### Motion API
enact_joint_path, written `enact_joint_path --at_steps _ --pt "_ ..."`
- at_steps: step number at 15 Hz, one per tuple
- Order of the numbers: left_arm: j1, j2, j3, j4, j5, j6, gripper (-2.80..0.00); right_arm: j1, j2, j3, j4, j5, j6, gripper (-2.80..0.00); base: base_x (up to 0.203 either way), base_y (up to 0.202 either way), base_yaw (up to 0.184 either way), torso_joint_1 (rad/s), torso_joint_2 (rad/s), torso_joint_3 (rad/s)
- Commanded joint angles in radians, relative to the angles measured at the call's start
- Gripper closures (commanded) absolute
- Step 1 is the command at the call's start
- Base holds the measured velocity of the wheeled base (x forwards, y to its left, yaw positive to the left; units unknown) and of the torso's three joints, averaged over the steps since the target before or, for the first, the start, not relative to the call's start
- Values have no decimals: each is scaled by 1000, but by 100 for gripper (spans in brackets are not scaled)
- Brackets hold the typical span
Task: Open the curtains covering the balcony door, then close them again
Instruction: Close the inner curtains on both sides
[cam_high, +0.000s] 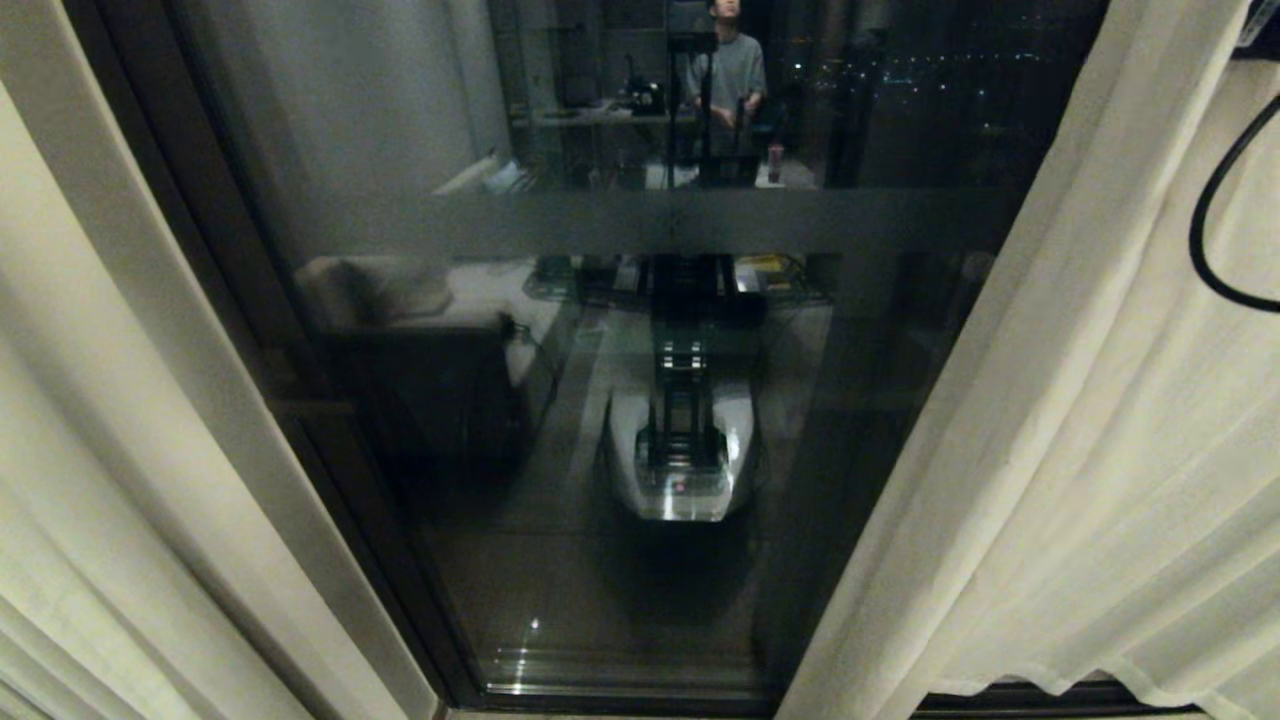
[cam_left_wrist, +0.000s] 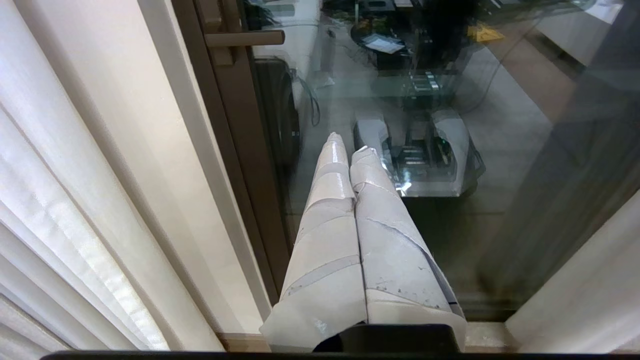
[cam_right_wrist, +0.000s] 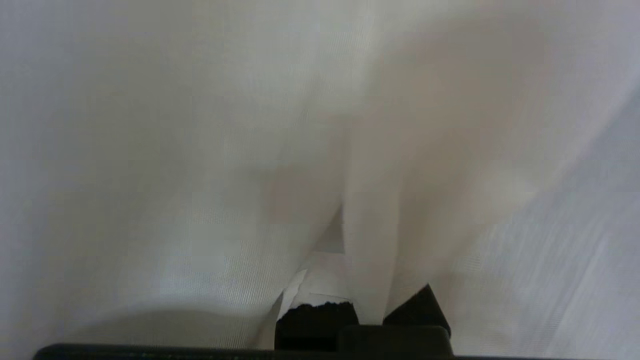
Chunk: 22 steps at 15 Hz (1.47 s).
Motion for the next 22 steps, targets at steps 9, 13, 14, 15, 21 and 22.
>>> enact_joint_path --at_steps 9,13,14,15,21,22 --pt "0 0 0 0 0 0 0 322 53 -56 5 -88 -123 0 0 0 0 0 0 0" --pt "0 0 0 0 0 0 0 400 94 -68 -3 -124 -146 0 0 0 0 0 0 0" --pt "0 0 0 0 0 0 0 419 111 -87 -2 -146 -146 0 0 0 0 0 0 0" --pt "0 0 0 0 0 0 0 428 124 -99 -1 -154 -146 0 0 0 0 0 0 0" --pt "0 0 0 0 0 0 0 425 138 -101 -2 -170 -148 0 0 0 0 0 0 0" --pt "0 0 0 0 0 0 0 424 140 -101 -2 -171 -148 -280 0 0 0 0 0 0"
